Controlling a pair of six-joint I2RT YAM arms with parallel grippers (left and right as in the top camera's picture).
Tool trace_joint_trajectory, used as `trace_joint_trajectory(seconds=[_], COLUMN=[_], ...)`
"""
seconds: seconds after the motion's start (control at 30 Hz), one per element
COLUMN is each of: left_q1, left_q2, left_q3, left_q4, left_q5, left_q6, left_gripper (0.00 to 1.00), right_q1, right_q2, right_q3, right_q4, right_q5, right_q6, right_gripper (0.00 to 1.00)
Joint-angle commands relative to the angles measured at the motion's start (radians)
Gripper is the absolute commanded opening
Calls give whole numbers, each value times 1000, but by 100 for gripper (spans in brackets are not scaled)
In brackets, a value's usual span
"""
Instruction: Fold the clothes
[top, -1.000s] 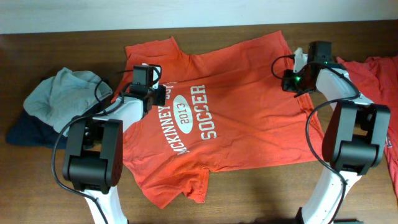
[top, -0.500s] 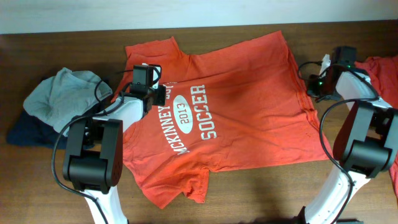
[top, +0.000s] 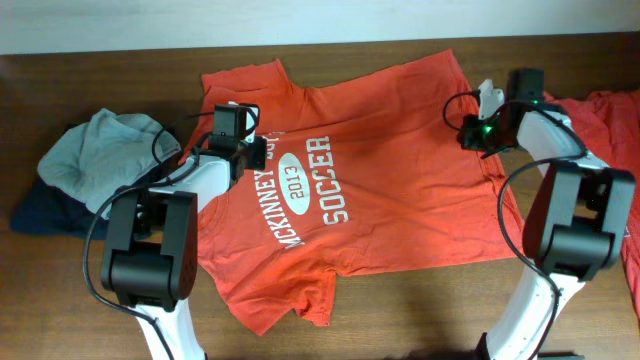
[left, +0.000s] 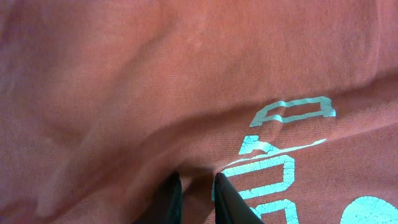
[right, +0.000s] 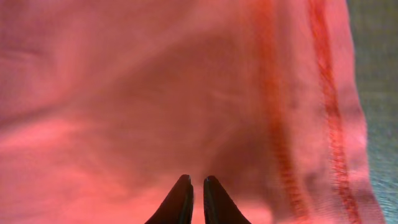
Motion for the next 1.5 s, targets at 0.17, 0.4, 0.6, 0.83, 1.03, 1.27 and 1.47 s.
trace_joint_trajectory(seconds=[0.17, 0.4, 0.6, 0.83, 1.03, 1.27, 1.47], left_q1=[22, 22, 22, 22, 22, 22, 22], left_q2=[82, 82, 82, 82, 82, 82, 82], left_q3=[-47, -47, -47, -34, -28, -28, -28], left_q4=[-59, -61, -62, -62, -61, -62, -63], left_q5=[-45, -45, -45, -44, -45, -45, -45], left_q6=[5, 5, 5, 5, 5, 5, 5], left_gripper=[18, 18, 18, 19, 19, 19, 19], right_q1=[-36, -121, -110, -106, -106, -143, -195], right_q2=[38, -19, -61, -97, -85, -89, -103], right_q3=[14, 32, 87, 100, 17, -31, 112], right_q4=[10, -13, -42, -186, -299, -263, -381], right_q5=[486, 319, 88, -143, 117, 384, 380], right_q6=[66, 68, 63, 12, 130, 283, 283], right_gripper=[13, 13, 14, 18, 17, 14, 14])
